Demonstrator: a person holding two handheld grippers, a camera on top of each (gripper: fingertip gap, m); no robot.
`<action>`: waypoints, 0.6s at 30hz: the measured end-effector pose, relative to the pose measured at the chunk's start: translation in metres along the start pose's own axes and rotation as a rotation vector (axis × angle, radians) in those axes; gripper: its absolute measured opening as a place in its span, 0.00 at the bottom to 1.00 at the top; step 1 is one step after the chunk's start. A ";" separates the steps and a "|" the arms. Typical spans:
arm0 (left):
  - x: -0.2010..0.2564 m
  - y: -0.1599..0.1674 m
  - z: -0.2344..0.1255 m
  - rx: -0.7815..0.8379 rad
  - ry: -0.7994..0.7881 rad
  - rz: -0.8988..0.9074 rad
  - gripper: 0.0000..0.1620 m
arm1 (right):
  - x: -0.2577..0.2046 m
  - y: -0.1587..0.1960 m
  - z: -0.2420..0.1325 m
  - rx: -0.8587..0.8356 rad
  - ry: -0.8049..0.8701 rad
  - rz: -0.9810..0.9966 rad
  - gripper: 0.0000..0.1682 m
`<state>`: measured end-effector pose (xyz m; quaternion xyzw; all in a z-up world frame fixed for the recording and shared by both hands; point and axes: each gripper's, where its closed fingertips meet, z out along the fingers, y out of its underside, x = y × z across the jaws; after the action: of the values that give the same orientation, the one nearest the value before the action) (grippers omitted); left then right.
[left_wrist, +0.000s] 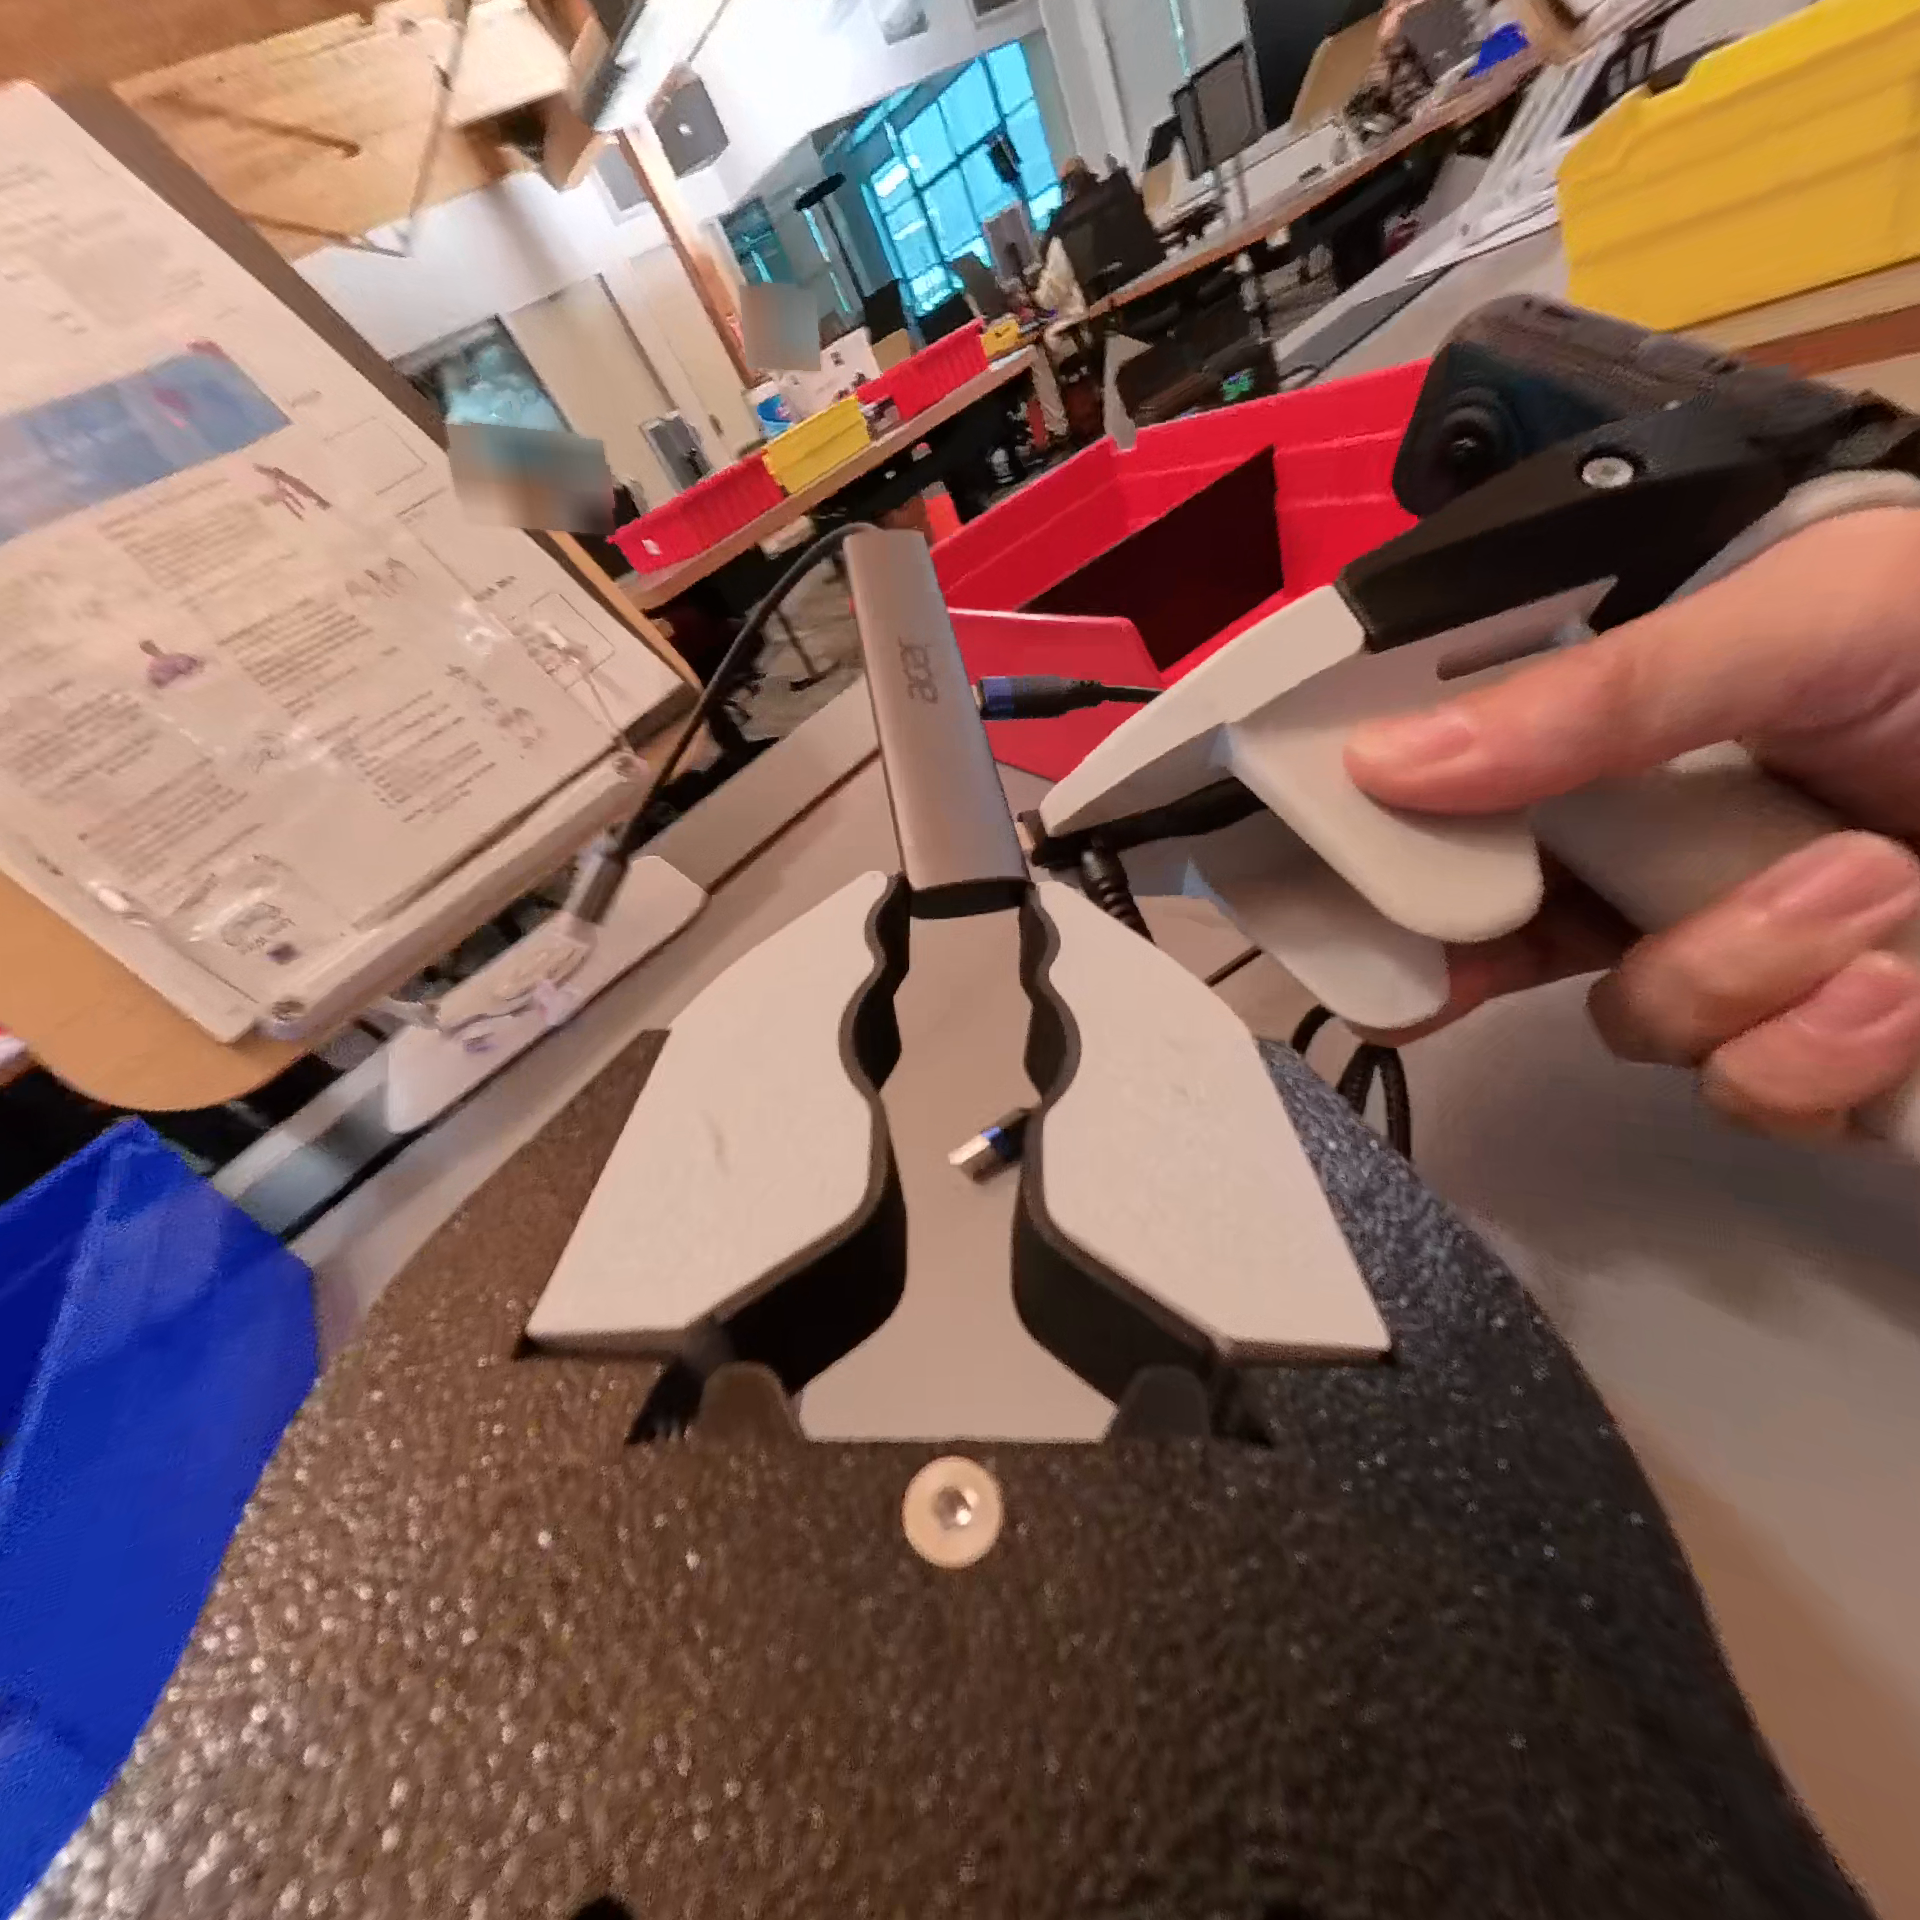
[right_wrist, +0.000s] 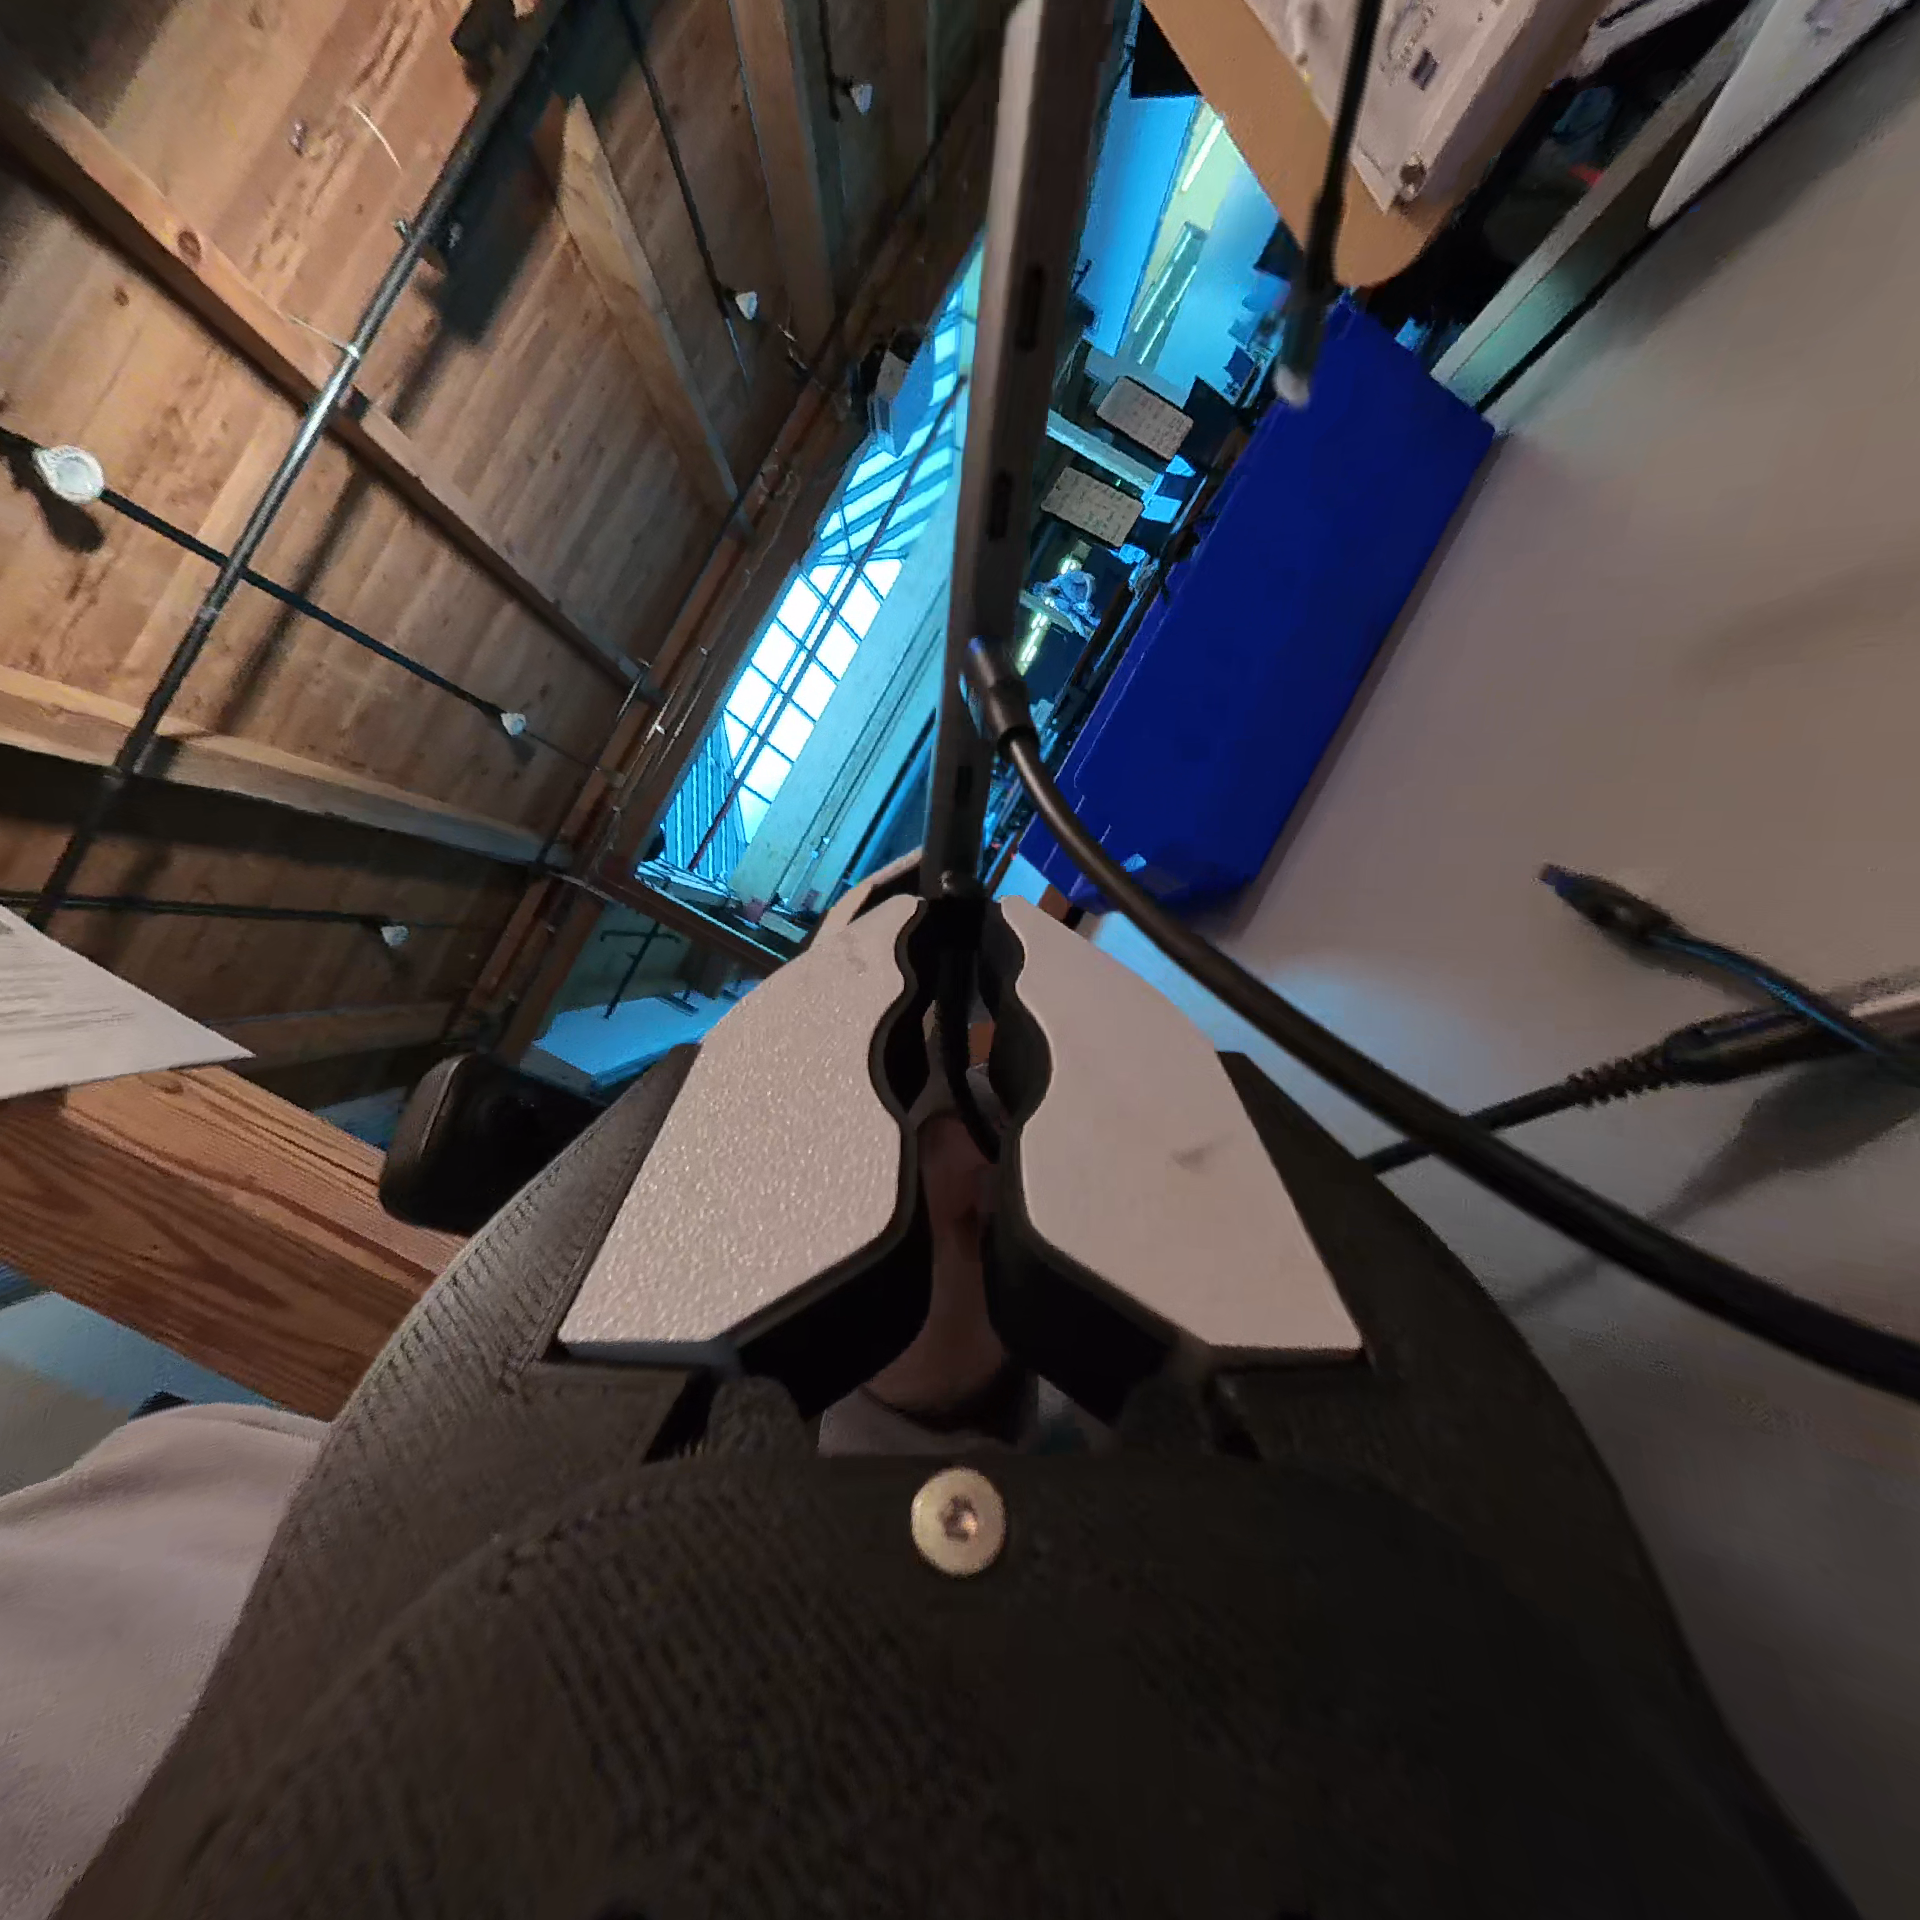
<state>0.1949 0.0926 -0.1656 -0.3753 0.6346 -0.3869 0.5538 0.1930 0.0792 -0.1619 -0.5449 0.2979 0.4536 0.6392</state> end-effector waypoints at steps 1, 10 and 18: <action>-0.003 -0.001 0.001 0.001 -0.025 0.007 0.13 | -0.001 -0.003 0.003 0.007 -0.007 -0.002 0.05; -0.011 0.000 -0.003 0.008 -0.032 -0.022 0.13 | -0.003 -0.001 0.010 0.111 -0.028 0.073 0.05; -0.037 0.003 -0.015 -0.004 -0.157 -0.001 0.12 | -0.002 0.010 0.013 0.102 -0.009 0.059 0.05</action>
<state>0.1837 0.1282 -0.1520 -0.4059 0.5897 -0.3555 0.6010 0.1818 0.0913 -0.1616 -0.5004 0.3337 0.4591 0.6538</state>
